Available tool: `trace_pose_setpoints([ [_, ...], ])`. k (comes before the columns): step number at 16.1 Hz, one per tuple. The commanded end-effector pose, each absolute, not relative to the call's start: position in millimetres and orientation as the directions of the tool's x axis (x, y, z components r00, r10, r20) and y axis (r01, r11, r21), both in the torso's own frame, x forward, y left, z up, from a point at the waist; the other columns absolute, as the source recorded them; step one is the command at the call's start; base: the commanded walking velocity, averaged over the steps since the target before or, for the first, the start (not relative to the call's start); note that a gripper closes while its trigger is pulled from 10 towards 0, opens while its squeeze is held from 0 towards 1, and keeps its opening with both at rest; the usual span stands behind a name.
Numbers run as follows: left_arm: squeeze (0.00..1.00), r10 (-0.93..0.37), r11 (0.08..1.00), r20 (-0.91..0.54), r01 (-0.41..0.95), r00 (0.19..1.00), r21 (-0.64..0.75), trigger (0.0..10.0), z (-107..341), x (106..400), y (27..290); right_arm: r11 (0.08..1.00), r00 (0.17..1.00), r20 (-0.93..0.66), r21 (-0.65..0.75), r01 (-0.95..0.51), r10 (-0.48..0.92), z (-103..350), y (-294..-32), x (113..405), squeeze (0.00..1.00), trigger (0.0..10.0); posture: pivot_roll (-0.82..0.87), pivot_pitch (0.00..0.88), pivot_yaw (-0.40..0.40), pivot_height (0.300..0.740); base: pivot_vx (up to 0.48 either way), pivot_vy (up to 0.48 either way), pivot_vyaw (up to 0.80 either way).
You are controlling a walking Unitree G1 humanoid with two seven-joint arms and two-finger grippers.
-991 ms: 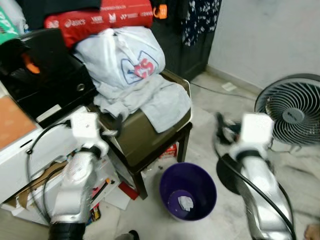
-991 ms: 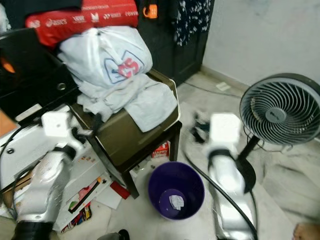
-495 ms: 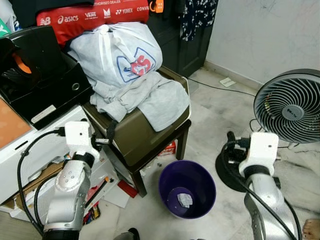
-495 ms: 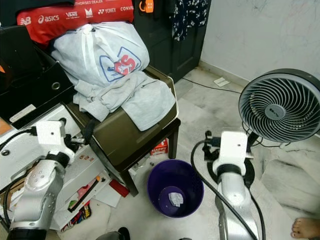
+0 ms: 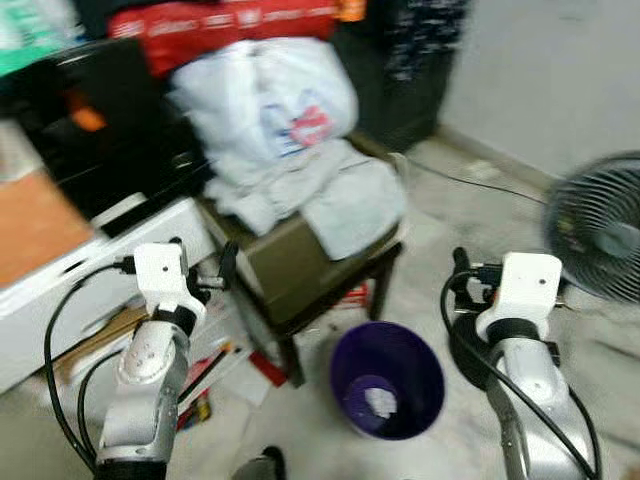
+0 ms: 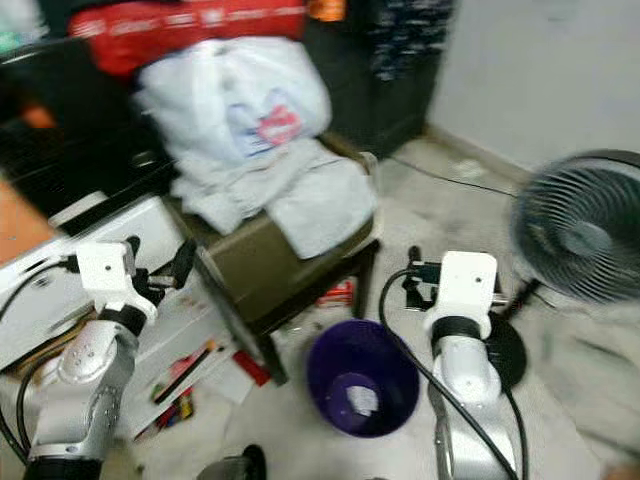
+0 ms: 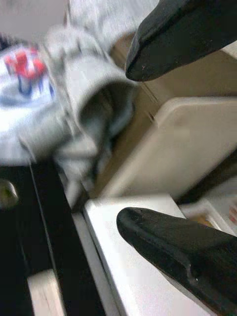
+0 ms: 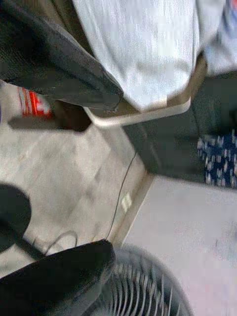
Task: Clean up the room
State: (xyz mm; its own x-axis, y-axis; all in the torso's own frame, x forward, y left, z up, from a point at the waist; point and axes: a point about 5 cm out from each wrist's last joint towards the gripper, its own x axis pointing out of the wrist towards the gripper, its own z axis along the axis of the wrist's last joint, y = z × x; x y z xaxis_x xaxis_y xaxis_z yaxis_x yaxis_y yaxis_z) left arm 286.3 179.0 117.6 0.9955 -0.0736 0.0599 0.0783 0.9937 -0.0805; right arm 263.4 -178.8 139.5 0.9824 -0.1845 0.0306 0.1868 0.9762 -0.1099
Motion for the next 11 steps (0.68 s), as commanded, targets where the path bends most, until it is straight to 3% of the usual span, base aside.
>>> trace_pose_setpoints([
  [1,0.00,-0.051,0.997,0.051,0.054,0.997,-0.050,10.0,116.1,282.9,181.1,0.982,0.987,0.028,-0.099,0.161,-0.159,138.9,-174.9,261.9,0.00,10.0,-0.05,0.147,0.059,0.740,0.000,0.000,0.80],
  [11,0.00,-0.071,0.997,0.049,0.073,0.996,-0.037,10.0,116.3,287.3,174.5,0.987,0.991,0.037,-0.093,0.129,-0.126,141.5,-170.9,265.5,0.00,10.0,-0.06,0.167,0.057,0.740,0.000,0.000,0.80],
])
